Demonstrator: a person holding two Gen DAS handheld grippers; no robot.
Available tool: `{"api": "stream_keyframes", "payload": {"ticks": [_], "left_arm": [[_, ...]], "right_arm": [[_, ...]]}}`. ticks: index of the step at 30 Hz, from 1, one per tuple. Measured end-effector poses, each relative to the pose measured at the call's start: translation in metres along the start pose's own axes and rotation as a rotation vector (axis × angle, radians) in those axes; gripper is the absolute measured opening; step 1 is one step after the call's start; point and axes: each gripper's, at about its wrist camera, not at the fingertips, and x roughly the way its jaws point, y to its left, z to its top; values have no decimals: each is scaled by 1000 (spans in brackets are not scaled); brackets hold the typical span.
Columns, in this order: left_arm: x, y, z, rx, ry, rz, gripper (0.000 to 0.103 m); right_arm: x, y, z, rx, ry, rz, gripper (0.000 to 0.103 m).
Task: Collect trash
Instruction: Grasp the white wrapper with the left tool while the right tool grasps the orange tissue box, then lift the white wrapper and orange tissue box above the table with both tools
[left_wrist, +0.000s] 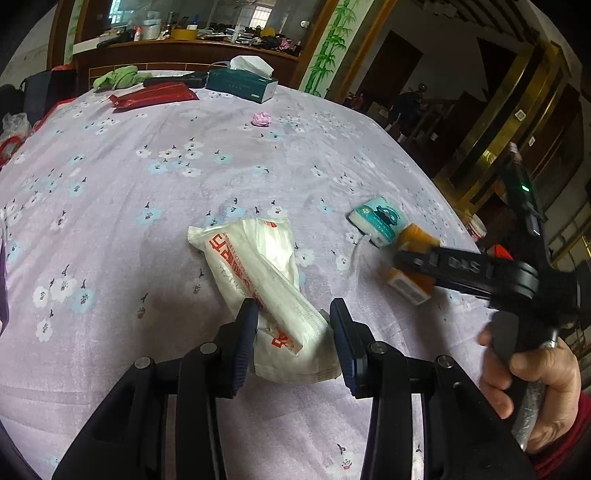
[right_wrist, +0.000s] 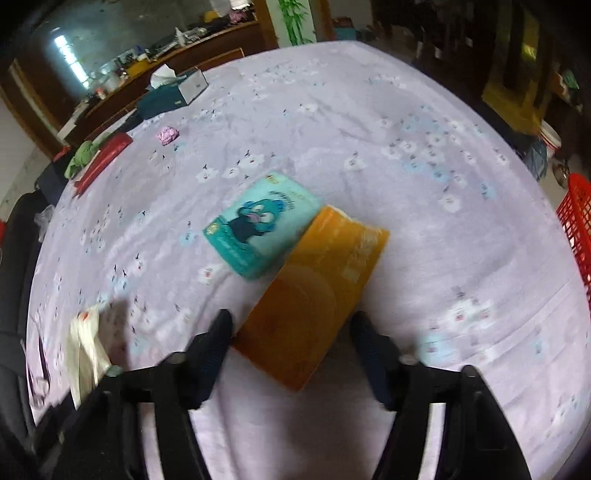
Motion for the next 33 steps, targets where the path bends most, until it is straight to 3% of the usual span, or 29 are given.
{"api": "stream_keyframes", "payload": {"ticks": [10,14,15,16,18,21,23,24,25,27,33], "left_arm": [[22,-7,3,-14,19,76,44],[18,-10,-2,-16,-20,95,38],[17,-11,-4,-20,-33,92,38],[14,-13,-7,-28,-49,86,38],[10,-17,-10,-30,-64,88,38],[8,-28,-17,-18,-67,88,38],[7,-33,-19,-21,-71,91,38],[7,-36,-20,-18,-73,100,38],[6,-37,-20,-16,-77,102,39],[7,-39,-20,-12,-75,105,39],[11,-38,-19,-9,-61,119,39]], "right_arm": [[-20,-42,-16,-121,-64,8,60],[-28,-49,-23,-130,-110,44,53],[-31,-51,-25,-129,-121,55,51],[-35,-53,-28,-130,-141,72,28],[-42,-57,-31,-141,-165,63,16],[-39,-61,-33,-137,-136,92,16],[-38,-68,-31,-96,-136,119,19],[-38,-73,-30,-60,-127,160,32],[-38,-76,-28,-34,-120,185,54],[-39,-79,-25,14,-125,191,70],[-28,-57,-20,-37,-102,102,70]]}}
